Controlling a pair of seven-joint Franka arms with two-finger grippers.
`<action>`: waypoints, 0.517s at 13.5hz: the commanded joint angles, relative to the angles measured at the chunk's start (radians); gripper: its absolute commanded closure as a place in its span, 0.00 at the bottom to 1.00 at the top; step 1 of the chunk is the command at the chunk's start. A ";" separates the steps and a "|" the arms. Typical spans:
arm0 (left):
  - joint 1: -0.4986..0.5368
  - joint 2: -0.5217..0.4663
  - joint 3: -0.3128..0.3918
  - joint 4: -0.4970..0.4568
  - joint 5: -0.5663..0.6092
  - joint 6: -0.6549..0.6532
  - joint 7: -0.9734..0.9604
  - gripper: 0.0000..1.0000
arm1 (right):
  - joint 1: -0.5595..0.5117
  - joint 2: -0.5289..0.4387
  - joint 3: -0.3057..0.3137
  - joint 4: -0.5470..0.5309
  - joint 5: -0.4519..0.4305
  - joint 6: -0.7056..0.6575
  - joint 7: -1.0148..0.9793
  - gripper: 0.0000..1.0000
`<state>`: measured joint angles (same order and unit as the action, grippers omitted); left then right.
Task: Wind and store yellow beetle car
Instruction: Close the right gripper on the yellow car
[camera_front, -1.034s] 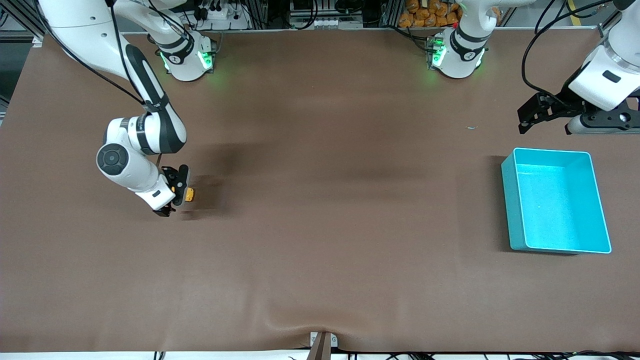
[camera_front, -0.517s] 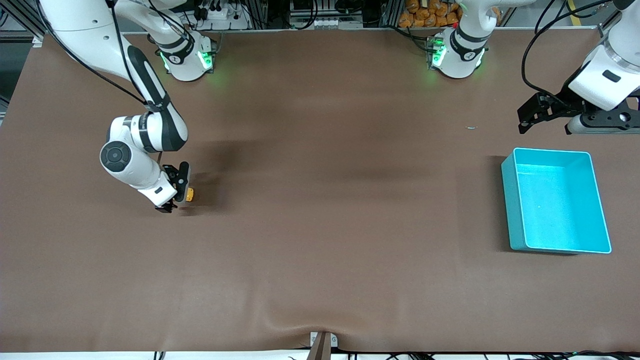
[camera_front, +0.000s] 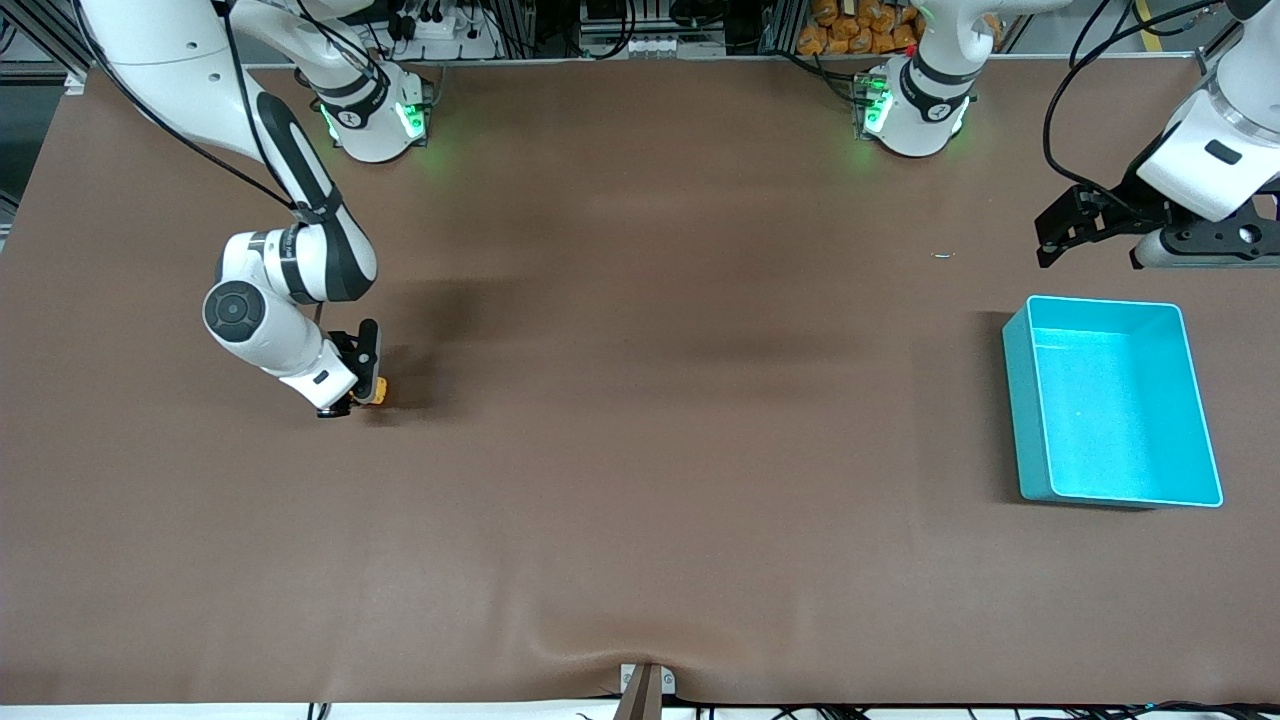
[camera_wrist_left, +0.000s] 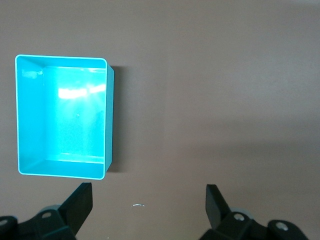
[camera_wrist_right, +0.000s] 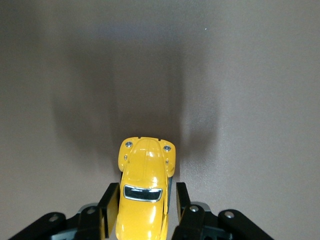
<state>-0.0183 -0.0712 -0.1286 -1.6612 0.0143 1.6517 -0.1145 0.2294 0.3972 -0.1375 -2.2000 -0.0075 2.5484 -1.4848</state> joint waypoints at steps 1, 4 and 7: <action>0.003 0.005 -0.002 0.021 -0.020 -0.016 -0.005 0.00 | -0.008 -0.001 0.002 -0.017 -0.017 0.027 -0.017 0.55; 0.003 0.007 -0.002 0.021 -0.020 -0.016 -0.005 0.00 | -0.007 0.012 0.002 -0.018 -0.016 0.033 -0.020 0.65; 0.003 0.007 -0.002 0.021 -0.019 -0.016 -0.005 0.00 | 0.001 0.023 0.001 -0.017 -0.016 0.033 -0.023 0.69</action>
<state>-0.0182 -0.0711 -0.1285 -1.6611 0.0143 1.6517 -0.1145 0.2295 0.3937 -0.1376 -2.2060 -0.0080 2.5551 -1.4871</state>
